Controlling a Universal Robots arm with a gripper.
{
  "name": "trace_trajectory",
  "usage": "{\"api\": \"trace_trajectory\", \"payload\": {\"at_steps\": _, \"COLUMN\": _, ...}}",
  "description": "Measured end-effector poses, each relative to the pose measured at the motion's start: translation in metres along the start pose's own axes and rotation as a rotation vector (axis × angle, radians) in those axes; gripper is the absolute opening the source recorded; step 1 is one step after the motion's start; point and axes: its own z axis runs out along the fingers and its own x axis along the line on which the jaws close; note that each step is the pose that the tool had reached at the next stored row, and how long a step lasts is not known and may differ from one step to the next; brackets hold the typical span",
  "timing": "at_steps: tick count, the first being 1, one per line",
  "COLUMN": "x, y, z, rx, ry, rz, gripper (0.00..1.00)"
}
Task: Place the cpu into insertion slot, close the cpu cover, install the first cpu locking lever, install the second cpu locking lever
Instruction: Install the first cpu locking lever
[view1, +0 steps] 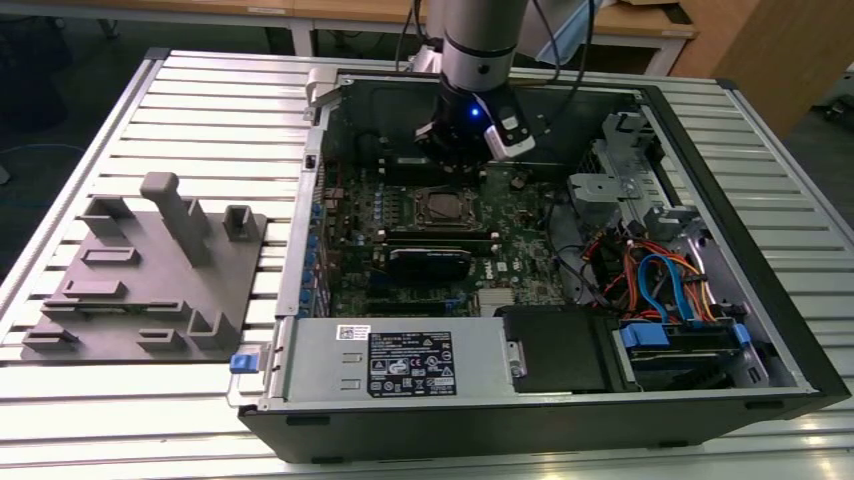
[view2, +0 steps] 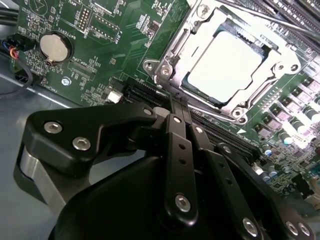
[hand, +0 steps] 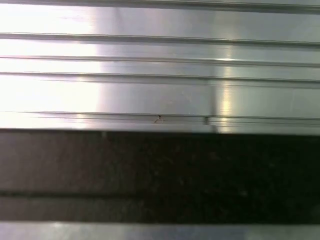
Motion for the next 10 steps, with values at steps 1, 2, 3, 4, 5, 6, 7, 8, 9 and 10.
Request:
{"api": "trace_trajectory", "payload": {"at_steps": 1, "x": -0.0002, "y": -0.0001, "z": 0.0005, "rx": 0.0, "ry": 0.0, "rz": 0.0, "gripper": 0.1}}
{"api": "trace_trajectory", "payload": {"at_steps": 2, "x": -0.0005, "y": -0.0006, "z": 0.0008, "rx": 0.0001, "ry": 0.0001, "rz": 0.0, "gripper": 0.1}}
{"api": "trace_trajectory", "payload": {"at_steps": 3, "x": -0.0007, "y": -0.001, "z": 0.0011, "rx": 0.0, "ry": 0.0, "rz": 0.0, "gripper": 0.1}}
{"api": "trace_trajectory", "payload": {"at_steps": 4, "x": -0.0008, "y": -0.0012, "z": 0.0016, "rx": 0.0, "ry": 0.0, "rz": 0.0, "gripper": 0.1}}
{"api": "trace_trajectory", "payload": {"at_steps": 5, "x": -0.0009, "y": -0.0015, "z": 0.0019, "rx": 0.0, "ry": 0.0001, "rz": 0.0, "gripper": 0.1}}
{"api": "trace_trajectory", "payload": {"at_steps": 6, "x": -0.0011, "y": -0.0018, "z": 0.0023, "rx": 0.0, "ry": 0.0001, "rz": 0.0, "gripper": 0.1}}
{"api": "trace_trajectory", "payload": {"at_steps": 7, "x": -0.0011, "y": -0.002, "z": 0.0026, "rx": 0.0002, "ry": 0.0001, "rz": 0.0, "gripper": 0.1}}
{"api": "trace_trajectory", "payload": {"at_steps": 8, "x": -0.0011, "y": -0.0023, "z": 0.0029, "rx": 0.0, "ry": 0.0001, "rz": 0.0, "gripper": 0.1}}
{"api": "trace_trajectory", "payload": {"at_steps": 9, "x": -0.0012, "y": -0.0026, "z": 0.0031, "rx": 0.0, "ry": 0.0001, "rz": 0.0, "gripper": 0.1}}
{"api": "trace_trajectory", "payload": {"at_steps": 10, "x": -0.0011, "y": -0.0028, "z": 0.0033, "rx": 0.0, "ry": 0.0, "rz": 0.0, "gripper": 0.1}}
